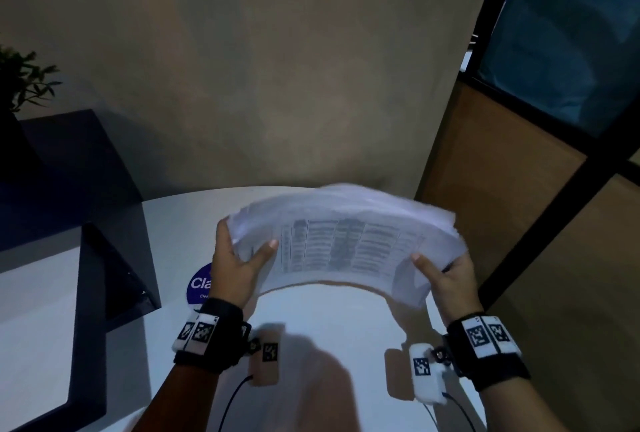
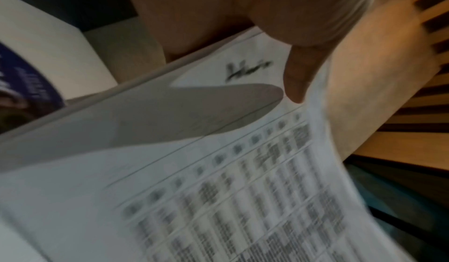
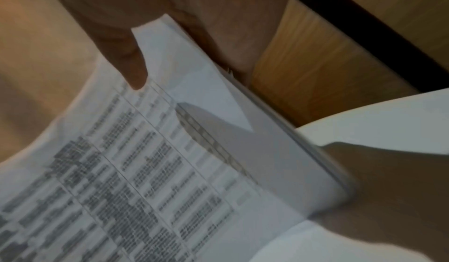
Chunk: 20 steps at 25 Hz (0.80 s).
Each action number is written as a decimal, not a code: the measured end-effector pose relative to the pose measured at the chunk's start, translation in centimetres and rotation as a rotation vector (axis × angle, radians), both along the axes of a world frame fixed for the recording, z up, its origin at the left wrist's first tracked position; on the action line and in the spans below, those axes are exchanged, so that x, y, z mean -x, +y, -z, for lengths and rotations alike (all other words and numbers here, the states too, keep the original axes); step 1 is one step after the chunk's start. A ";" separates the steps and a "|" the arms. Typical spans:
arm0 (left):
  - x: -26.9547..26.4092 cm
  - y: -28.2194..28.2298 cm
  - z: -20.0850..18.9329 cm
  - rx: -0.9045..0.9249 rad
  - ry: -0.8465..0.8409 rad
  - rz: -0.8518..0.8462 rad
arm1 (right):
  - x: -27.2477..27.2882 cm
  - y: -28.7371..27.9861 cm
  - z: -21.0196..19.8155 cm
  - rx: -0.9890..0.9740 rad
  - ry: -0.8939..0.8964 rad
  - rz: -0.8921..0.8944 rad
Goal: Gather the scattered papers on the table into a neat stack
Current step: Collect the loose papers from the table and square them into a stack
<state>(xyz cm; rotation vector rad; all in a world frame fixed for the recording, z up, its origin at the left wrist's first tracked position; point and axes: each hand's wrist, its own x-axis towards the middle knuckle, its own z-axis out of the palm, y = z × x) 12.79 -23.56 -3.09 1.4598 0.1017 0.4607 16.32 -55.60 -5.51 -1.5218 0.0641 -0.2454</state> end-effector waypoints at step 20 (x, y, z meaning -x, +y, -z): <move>0.4 -0.7 -2.1 0.024 -0.090 -0.112 | 1.7 1.8 -1.5 -0.092 -0.066 0.069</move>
